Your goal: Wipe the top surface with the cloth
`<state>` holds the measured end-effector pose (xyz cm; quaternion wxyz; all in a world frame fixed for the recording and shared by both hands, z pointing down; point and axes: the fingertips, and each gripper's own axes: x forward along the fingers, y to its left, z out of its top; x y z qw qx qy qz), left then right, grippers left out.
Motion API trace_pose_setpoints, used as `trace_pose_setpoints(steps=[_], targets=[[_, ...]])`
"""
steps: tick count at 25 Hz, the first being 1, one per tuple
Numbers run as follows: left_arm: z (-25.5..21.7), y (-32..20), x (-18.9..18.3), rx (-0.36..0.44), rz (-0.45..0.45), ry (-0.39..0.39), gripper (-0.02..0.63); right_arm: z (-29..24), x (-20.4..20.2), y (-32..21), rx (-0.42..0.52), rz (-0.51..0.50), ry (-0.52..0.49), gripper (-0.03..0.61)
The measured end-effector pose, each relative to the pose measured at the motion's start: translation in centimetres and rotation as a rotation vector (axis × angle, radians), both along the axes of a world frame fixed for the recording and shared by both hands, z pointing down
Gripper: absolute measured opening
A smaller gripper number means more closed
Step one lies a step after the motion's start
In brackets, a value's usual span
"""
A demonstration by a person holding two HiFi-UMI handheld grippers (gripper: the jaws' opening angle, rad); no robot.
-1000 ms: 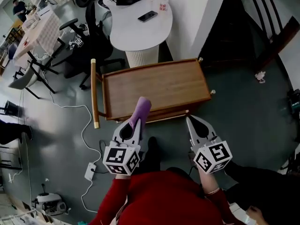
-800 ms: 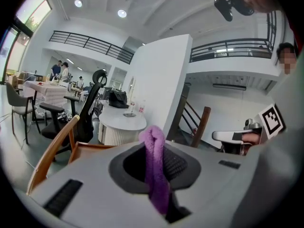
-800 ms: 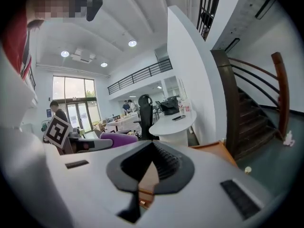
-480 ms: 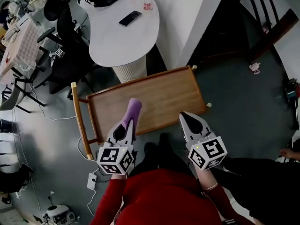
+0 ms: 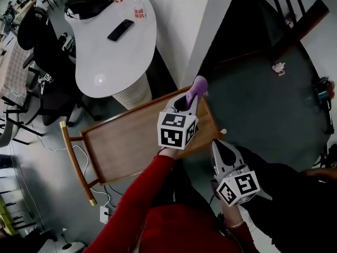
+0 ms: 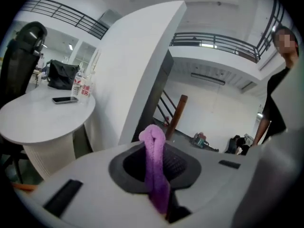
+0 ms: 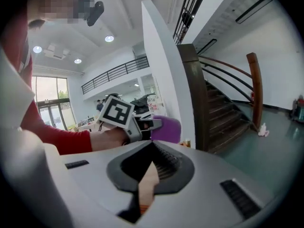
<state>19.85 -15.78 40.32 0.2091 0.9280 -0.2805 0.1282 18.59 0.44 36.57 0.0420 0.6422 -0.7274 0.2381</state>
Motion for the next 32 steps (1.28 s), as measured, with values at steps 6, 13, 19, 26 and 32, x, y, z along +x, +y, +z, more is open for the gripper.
trace_pose_setpoints(steps=[6, 13, 19, 26, 32], targets=[[4.6, -2.5, 4.0, -0.071, -0.018, -0.056, 0.05, 1.5, 2.2, -0.2, -0.037, 0.032, -0.024, 0.005], [9.7, -5.8, 1.0, -0.114, -0.051, -0.179, 0.051, 4.0, -0.4, -1.7, -0.077, 0.028, -0.072, 0.005], [10.2, -6.9, -6.5, -0.148, -0.243, -0.265, 0.05, 0.7, 1.5, -1.9, -0.086, -0.061, -0.05, 0.005], [12.6, -6.8, -23.8, -0.177, -0.516, -0.371, 0.051, 2.0, -2.0, -4.4, -0.105, -0.201, -0.066, 0.005], [12.8, -5.3, -39.3, -0.187, -0.776, -0.482, 0.049, 3.0, -6.2, -6.1, -0.12, -0.313, -0.07, 0.005]])
